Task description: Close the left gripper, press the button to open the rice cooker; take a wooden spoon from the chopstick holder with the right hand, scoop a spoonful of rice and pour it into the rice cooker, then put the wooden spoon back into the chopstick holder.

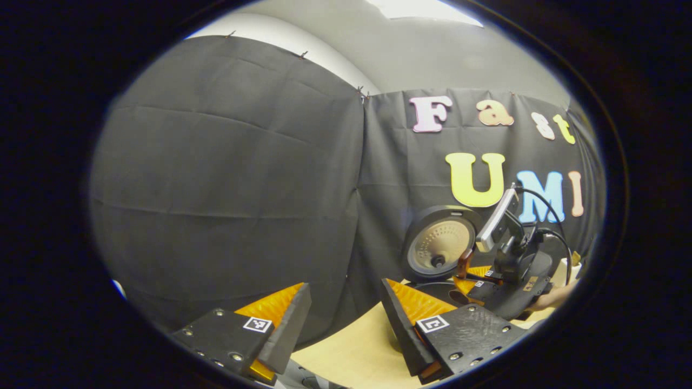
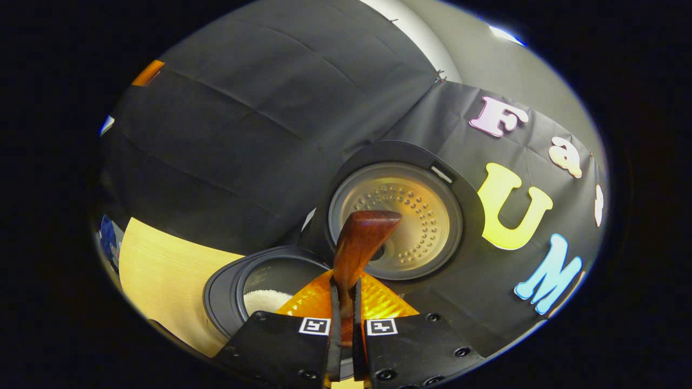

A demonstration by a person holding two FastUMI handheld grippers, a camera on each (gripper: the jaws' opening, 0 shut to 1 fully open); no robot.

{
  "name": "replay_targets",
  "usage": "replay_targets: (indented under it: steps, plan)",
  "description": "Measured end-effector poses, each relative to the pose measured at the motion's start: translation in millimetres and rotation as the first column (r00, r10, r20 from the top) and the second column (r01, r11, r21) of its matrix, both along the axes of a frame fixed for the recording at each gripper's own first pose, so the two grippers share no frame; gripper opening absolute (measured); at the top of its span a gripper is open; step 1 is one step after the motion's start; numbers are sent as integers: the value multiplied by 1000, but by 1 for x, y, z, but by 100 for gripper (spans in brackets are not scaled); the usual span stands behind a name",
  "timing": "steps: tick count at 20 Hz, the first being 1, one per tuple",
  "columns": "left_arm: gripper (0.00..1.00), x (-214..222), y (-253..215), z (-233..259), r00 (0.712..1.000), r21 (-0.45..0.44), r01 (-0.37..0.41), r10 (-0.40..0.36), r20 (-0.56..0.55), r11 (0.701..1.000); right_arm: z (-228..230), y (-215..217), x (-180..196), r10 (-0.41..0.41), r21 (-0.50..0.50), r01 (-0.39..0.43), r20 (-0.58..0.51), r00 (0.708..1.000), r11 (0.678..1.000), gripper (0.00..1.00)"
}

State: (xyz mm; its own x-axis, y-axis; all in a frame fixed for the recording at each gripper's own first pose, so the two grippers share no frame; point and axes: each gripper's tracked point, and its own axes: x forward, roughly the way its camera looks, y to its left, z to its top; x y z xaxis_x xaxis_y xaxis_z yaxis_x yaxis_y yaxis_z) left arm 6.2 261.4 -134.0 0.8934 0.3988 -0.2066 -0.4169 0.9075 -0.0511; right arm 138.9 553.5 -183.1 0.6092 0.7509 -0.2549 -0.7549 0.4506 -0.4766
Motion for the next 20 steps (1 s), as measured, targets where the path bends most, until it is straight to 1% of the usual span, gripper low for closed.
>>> replay_targets:
  steps: [1,3,4,5,6,8,9,10,11,12,13,14,15,16,17,18,19,20]
  plan:
    - [80,0,-1,1,1000,0,0,0,1,1000,0,-1,2,-13,19,13,-37,999,1000,11]
    - [80,0,-1,1,1000,-1,1,-1,5,1000,2,-7,8,-46,75,57,-142,989,996,11]
    - [81,0,-1,1,1000,-2,1,-1,7,1000,4,-11,11,-62,106,86,-206,977,991,11]
    - [80,1,-1,1,1000,-3,3,-3,10,1000,5,-15,13,-74,142,116,-274,959,983,11]
    - [80,1,-2,1,1000,-4,7,-7,13,1000,8,-19,15,-79,178,148,-343,936,973,11]
    - [81,1,-3,4,1000,-1,20,-20,22,1000,16,-28,22,-81,250,223,-476,876,942,11]
    - [81,1,-5,4,999,1,29,-29,25,1000,20,-33,25,-75,283,264,-539,839,922,13]
    - [81,2,-6,6,999,5,38,-38,30,999,26,-39,28,-65,314,306,-594,802,899,8]
    - [80,1,-7,7,998,6,49,-49,35,999,31,-46,30,-55,339,344,-639,767,876,8]
    - [81,1,-9,9,997,7,59,-60,40,998,36,-53,35,-47,360,380,-671,740,852,7]
    - [81,0,-12,13,996,8,72,-72,46,997,42,-63,39,-43,377,414,-695,718,829,10]
    - [81,1,-14,16,995,12,83,-84,52,996,50,-74,44,-41,392,442,-709,704,807,11]
    - [80,1,-16,16,994,15,95,-96,56,995,57,-87,48,-43,406,467,-717,696,785,7]
    - [80,0,-18,19,992,18,108,-109,61,994,64,-99,52,-49,417,487,-719,693,767,7]
    - [81,0,-20,20,990,20,121,-122,66,992,69,-113,55,-58,427,506,-719,693,750,10]
    - [81,1,-22,22,988,20,134,-135,71,991,75,-127,60,-69,433,521,-717,693,736,7]
    - [80,3,-25,24,986,20,147,-148,76,989,79,-140,63,-82,438,535,-714,695,723,11]
    - [80,3,-29,27,984,18,159,-159,80,987,83,-155,66,-98,440,550,-711,696,710,10]
